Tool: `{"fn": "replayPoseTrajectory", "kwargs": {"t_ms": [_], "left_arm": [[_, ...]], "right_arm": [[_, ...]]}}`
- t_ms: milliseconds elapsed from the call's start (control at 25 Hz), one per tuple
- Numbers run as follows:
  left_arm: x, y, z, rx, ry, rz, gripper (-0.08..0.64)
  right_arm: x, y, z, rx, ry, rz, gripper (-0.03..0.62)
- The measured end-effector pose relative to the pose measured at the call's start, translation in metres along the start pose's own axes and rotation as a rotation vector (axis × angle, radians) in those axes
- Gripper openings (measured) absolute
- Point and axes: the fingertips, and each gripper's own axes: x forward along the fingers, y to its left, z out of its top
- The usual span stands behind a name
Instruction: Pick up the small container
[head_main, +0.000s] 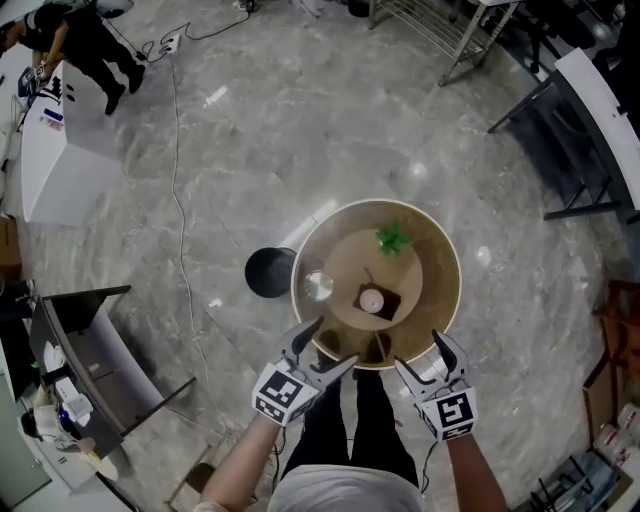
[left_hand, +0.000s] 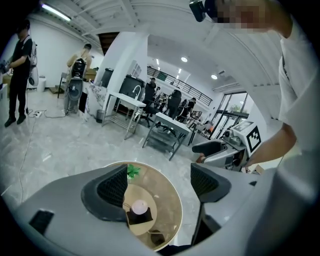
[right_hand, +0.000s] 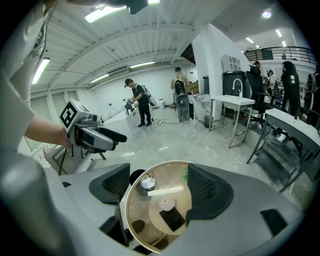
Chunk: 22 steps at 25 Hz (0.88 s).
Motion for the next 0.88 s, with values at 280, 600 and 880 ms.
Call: {"fn": "replayPoseTrajectory", "kwargs": {"t_ms": [280, 600, 880], "left_arm": [[0.037, 0.024, -0.057, -0.026, 0.013, 0.023, 0.393], [0.082, 0.053, -0.108, -0.015, 0.049, 0.027, 0.405], [0.117, 0.074, -0.157, 0.015, 0.091, 0.017, 0.409]], "right_arm": [[0.053, -0.003, -0.051, -0.023, 0.037, 0.079, 0.371], [0.113, -0.01, -0.093, -0.07, 0.028, 0.135, 0.356], [0.161, -0.017, -0.142, -0.093, 0.059, 0.169, 0.353]]}}
